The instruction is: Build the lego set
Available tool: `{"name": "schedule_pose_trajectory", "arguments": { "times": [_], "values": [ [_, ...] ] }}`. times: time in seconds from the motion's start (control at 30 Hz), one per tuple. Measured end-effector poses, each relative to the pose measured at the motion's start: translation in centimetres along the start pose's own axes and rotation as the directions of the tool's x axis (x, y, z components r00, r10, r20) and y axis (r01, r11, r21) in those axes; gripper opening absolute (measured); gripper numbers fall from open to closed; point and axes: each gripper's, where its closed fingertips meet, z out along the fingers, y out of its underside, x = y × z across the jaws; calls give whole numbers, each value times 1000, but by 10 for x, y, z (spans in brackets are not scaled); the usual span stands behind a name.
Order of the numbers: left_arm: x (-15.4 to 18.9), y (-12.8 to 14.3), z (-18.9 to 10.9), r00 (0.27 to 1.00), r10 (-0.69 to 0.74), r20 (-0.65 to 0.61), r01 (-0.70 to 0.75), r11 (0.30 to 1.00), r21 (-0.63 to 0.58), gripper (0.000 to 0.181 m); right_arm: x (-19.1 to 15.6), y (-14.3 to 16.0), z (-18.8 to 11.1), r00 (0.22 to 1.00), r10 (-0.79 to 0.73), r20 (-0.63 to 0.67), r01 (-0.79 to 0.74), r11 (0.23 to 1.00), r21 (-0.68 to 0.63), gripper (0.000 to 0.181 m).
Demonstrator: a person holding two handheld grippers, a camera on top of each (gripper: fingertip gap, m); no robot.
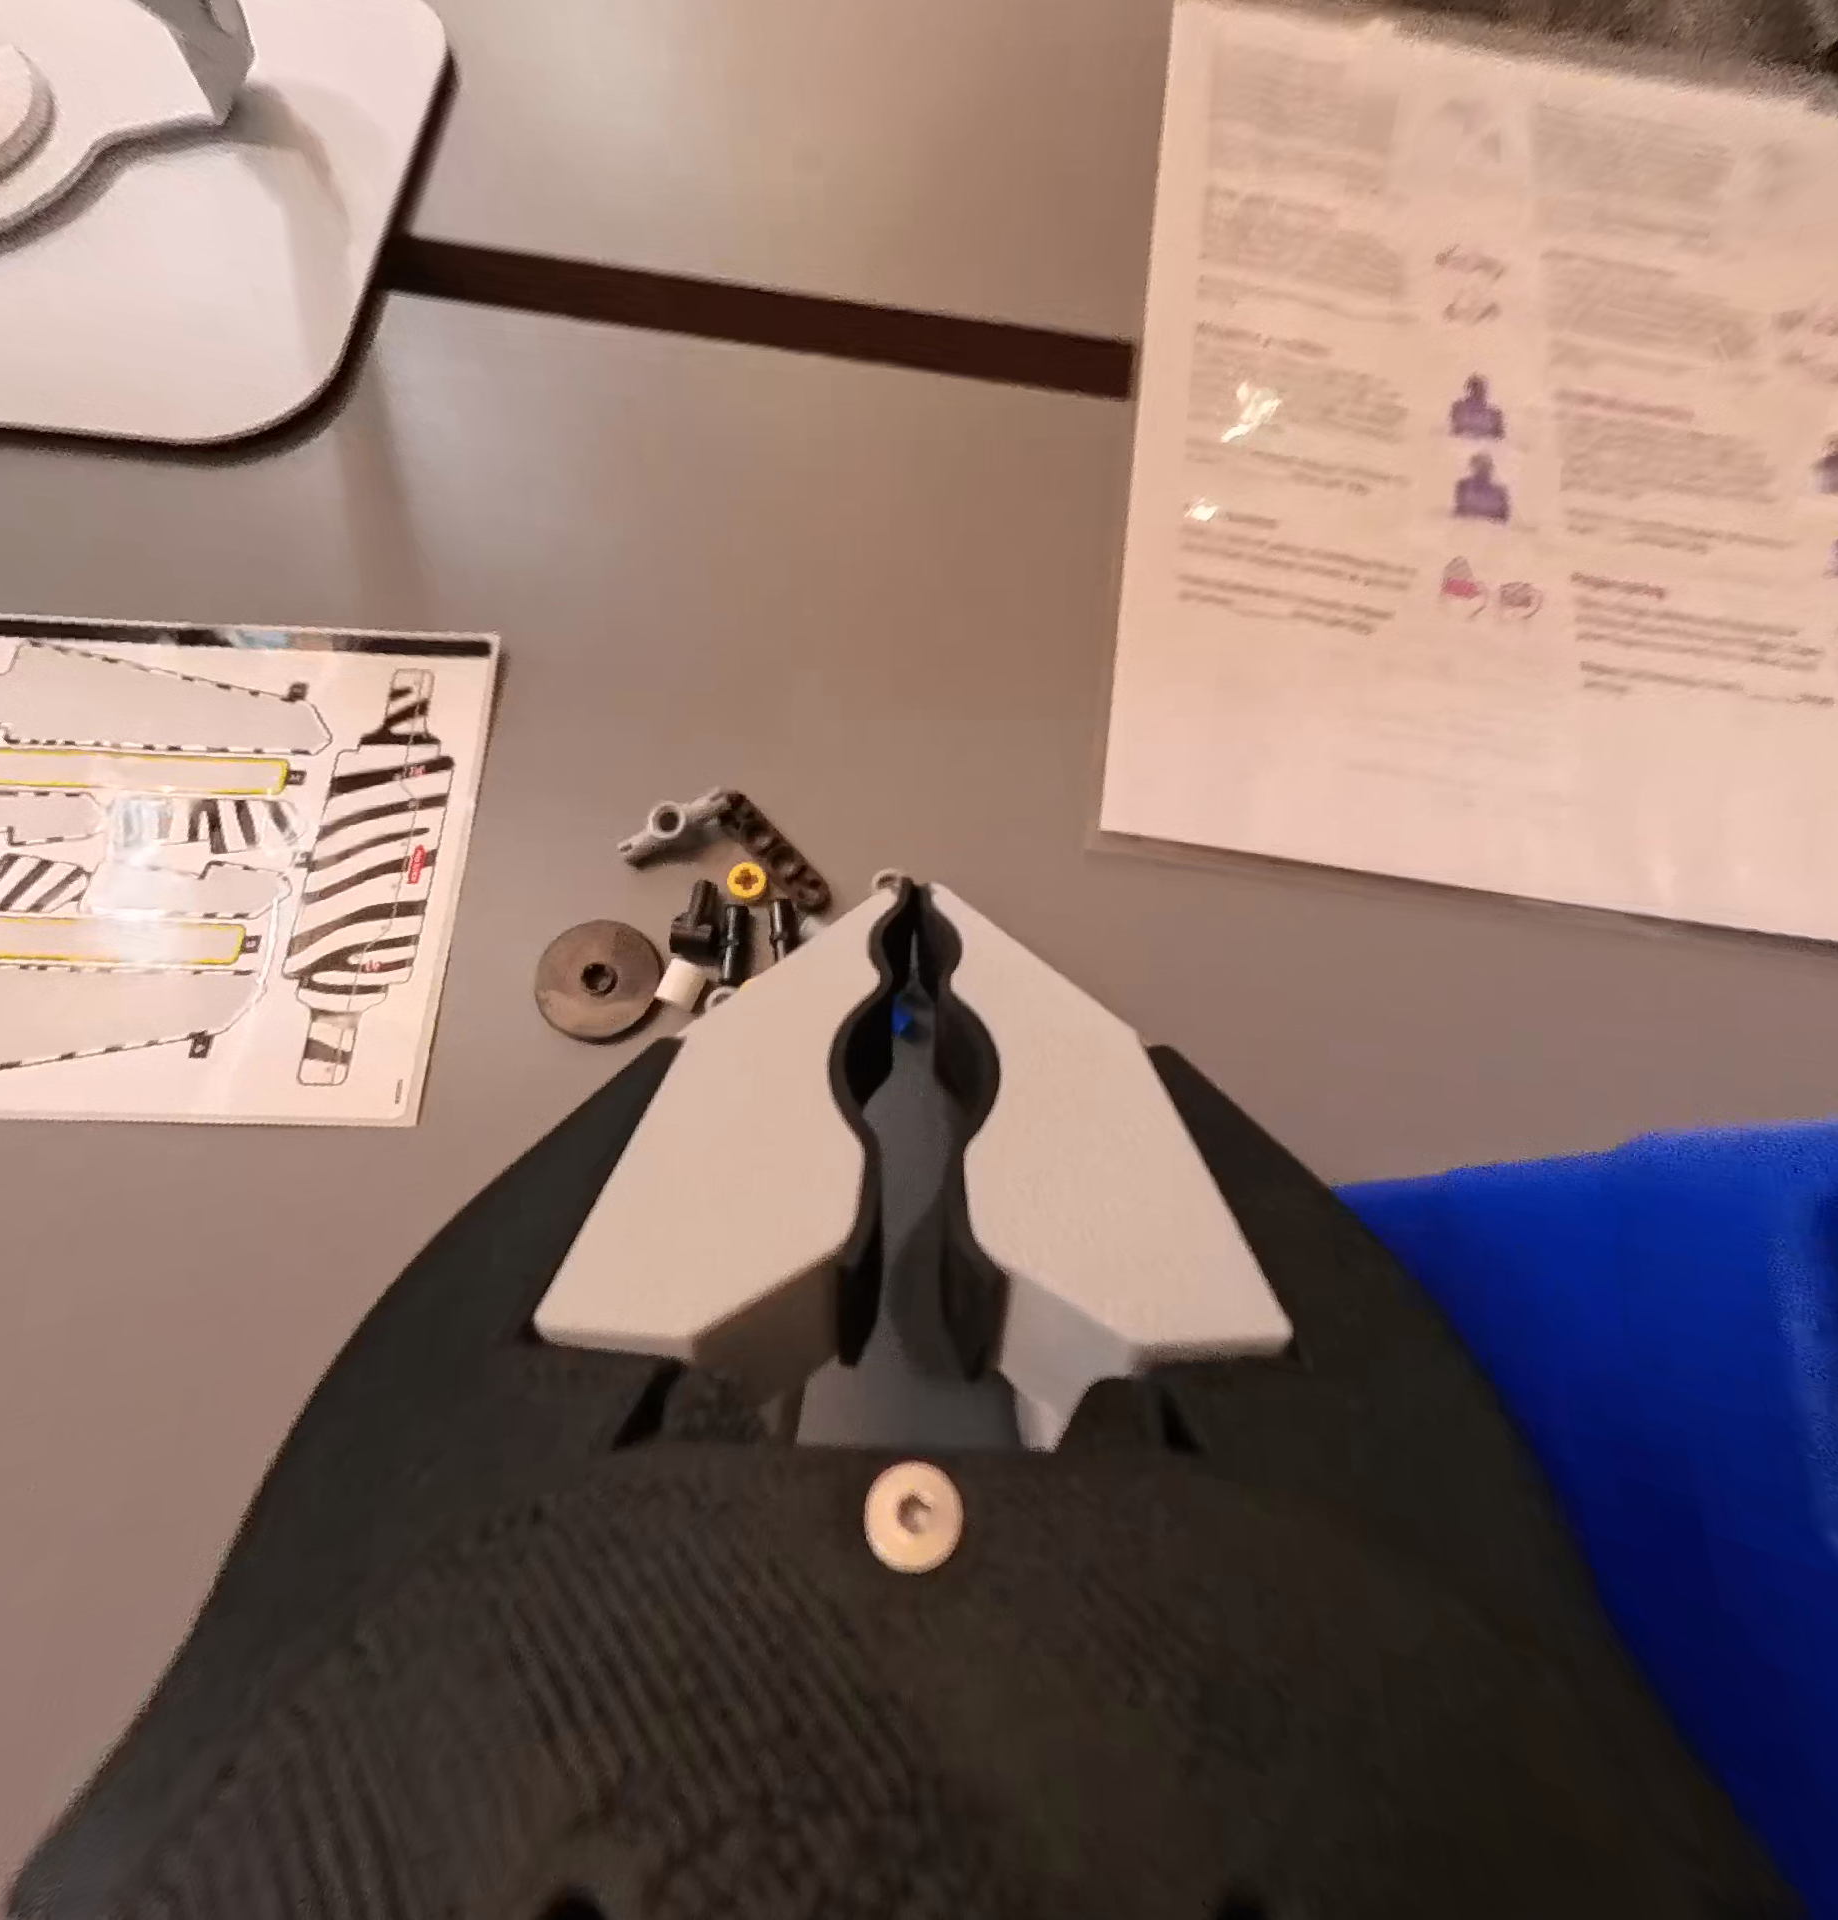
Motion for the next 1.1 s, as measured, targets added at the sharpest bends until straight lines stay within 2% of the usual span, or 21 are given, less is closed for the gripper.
{"name": "schedule_pose_trajectory", "arguments": {
  "times": [0.17,0.53,0.87,1.1],
  "values": [
    [0,0,0,1000,1,0,-1,1000,-2,16,5,-13,-8,1000,3,-27,-1,997,76,0],
    [-1,0,0,1000,-8,1,8,1000,-1,16,2,-3,11,999,32,26,-32,999,9,0],
    [-1,1,0,1000,-12,-1,12,1000,-4,16,-7,0,11,996,25,84,-24,1000,-4,0],
    [-1,0,0,1000,-24,-9,24,1000,-1,16,-11,-3,4,997,-14,76,13,1000,17,0]
  ]
}}
